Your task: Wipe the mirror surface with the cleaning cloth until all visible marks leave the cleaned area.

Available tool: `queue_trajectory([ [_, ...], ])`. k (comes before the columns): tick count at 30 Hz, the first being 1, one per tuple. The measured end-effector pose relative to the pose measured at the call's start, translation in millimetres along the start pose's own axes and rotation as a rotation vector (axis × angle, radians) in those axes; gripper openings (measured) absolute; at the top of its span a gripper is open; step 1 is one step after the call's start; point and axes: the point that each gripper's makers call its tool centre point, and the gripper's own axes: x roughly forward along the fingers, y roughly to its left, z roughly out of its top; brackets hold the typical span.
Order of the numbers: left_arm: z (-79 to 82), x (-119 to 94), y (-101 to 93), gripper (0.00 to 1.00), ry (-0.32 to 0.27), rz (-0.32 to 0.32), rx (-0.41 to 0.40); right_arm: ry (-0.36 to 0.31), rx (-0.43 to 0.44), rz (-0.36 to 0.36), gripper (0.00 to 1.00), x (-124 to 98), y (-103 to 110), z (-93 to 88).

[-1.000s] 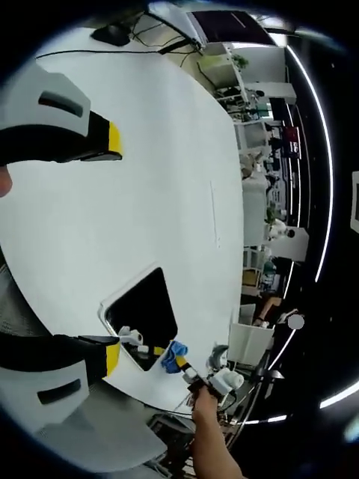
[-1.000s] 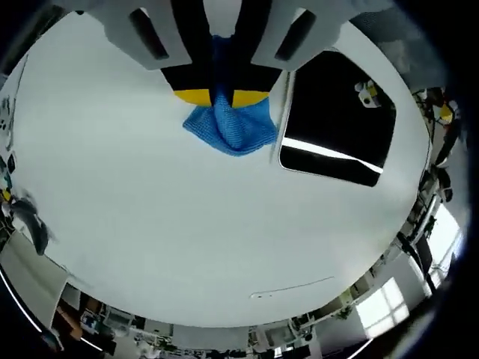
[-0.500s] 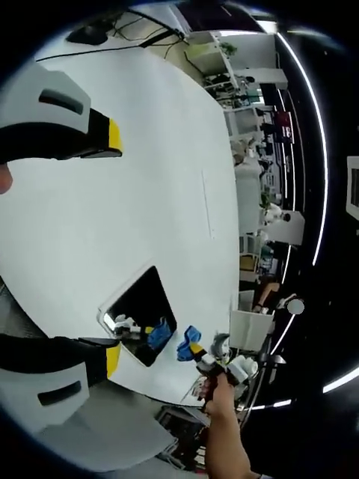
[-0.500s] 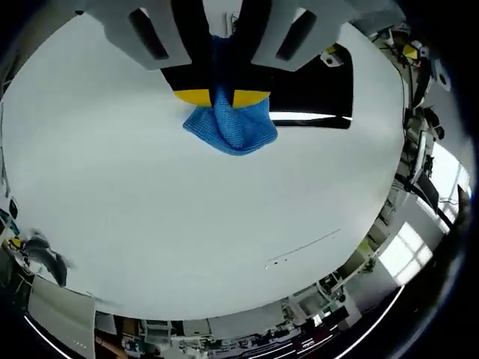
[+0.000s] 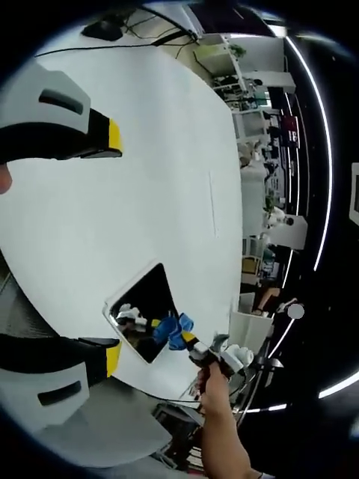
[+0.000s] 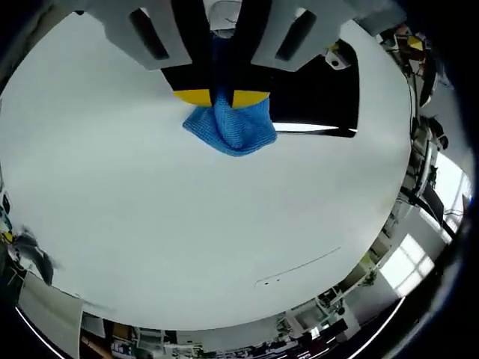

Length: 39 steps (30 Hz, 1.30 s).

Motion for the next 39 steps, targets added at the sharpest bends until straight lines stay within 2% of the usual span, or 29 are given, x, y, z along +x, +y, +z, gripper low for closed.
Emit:
queue_trajectory([
  [1,-1.9,1,-4.7,0.99,0.003,-0.013,-0.006,0.008,-0.009,-0.006,0.02,4,0,-5.5],
  [4,-6.5,1,-12.5,0.99,0.017,-0.028,0.022,-0.017,0.012,-0.007,0.02,4,-1,-1.4],
  [9,-12.1,2,-12.6,0.99,0.035,-0.042,0.021,-0.018,0.005,-0.009,0.02,3,-1,-0.2],
  [14,-8.0,0,-6.9,0.99,0.032,-0.034,0.022,-0.022,0.004,-0.005,0.02,4,4,1.4],
  [26,-7.8,3,-11.2,0.99,0.032,-0.039,0.028,-0.014,0.001,0.021,0.02,6,31,0.3],
  [39,-9.8,-4,3.8,0.99,0.030,-0.011,0.015,0.001,-0.020,0.050,0.02,12,71,2.4],
])
